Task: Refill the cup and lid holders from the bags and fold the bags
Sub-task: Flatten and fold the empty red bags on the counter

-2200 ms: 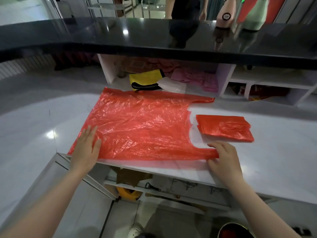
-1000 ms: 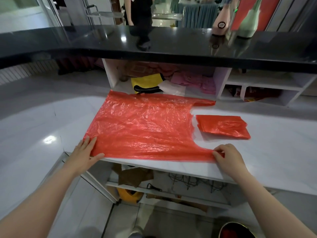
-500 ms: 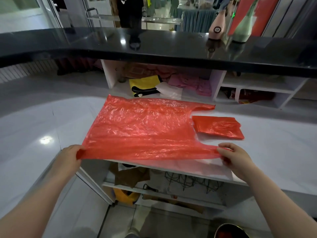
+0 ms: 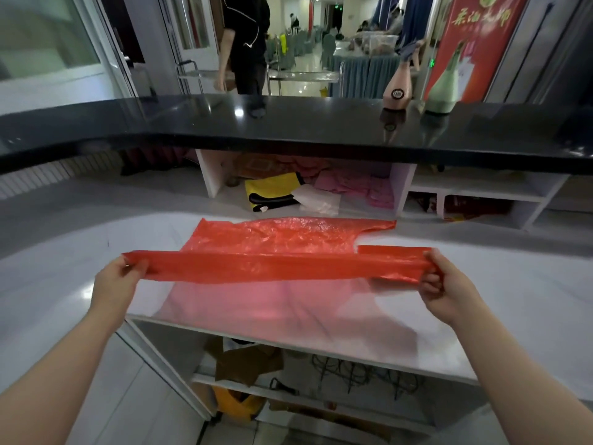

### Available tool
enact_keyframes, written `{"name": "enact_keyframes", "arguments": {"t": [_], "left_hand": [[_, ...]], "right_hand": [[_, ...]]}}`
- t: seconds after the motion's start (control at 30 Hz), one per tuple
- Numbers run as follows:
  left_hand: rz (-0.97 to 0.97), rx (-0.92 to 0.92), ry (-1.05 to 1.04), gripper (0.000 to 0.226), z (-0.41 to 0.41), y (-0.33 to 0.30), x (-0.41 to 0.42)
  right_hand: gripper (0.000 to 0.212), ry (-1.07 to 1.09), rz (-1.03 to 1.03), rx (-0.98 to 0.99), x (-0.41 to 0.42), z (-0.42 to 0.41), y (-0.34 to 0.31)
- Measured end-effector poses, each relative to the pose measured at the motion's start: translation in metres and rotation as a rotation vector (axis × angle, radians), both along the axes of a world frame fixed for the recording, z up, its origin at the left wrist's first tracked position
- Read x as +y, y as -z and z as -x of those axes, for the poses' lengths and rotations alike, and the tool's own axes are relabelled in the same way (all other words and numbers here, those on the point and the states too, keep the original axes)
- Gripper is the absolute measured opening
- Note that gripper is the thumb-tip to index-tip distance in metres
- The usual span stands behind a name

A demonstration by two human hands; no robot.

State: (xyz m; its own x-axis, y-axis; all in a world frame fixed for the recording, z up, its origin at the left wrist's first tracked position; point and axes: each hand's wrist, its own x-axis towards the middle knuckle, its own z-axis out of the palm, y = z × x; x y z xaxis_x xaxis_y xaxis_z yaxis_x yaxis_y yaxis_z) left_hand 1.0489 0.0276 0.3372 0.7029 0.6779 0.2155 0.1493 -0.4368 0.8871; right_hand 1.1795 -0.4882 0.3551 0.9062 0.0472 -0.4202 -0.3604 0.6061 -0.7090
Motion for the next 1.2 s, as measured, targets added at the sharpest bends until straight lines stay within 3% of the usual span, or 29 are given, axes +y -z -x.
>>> {"name": "enact_keyframes", "arguments": {"t": [0.1,0.3,0.43,0.57,0.7,0.87,1.0,1.07,1.2], "left_hand": [[-0.041,-0.055,-0.043,0.020,-0.014,-0.012,0.001],[-0.115,-0.076,-0.153,0.025,-0.030,-0.019,0.006],[-0.078,-0.037,-0.176,0.026,-0.040,-0.012,0.016],[-0.008,0.003,-0.173,0.020,-0.060,-0.003,0.029],[0.041,0.048,-0.153,0.018,-0.085,0.004,0.049],[0.189,0.053,-0.060,0.030,-0.121,0.018,0.068],[0.441,0.105,0.069,0.031,-0.132,0.023,0.069],[0.410,0.175,0.141,0.035,-0.128,0.034,0.067],[0.111,0.316,0.222,0.020,-0.124,0.052,0.064]], "right_hand": [[0.013,0.018,-0.074,-0.135,0.008,-0.009,-0.013],[0.016,-0.083,0.068,-0.260,0.016,-0.026,-0.020],[0.029,-0.322,0.377,-0.251,0.046,-0.036,-0.003],[0.034,-0.514,0.741,-0.410,0.087,-0.049,0.017],[0.048,-0.469,0.818,-0.350,0.120,-0.062,0.037],[0.012,-0.311,1.157,-0.327,0.145,-0.074,0.054],[0.020,-0.225,1.302,-0.239,0.153,-0.085,0.062],[0.020,-0.240,1.310,-0.240,0.156,-0.089,0.064],[0.017,-0.270,1.325,-0.280,0.158,-0.092,0.065]]}}
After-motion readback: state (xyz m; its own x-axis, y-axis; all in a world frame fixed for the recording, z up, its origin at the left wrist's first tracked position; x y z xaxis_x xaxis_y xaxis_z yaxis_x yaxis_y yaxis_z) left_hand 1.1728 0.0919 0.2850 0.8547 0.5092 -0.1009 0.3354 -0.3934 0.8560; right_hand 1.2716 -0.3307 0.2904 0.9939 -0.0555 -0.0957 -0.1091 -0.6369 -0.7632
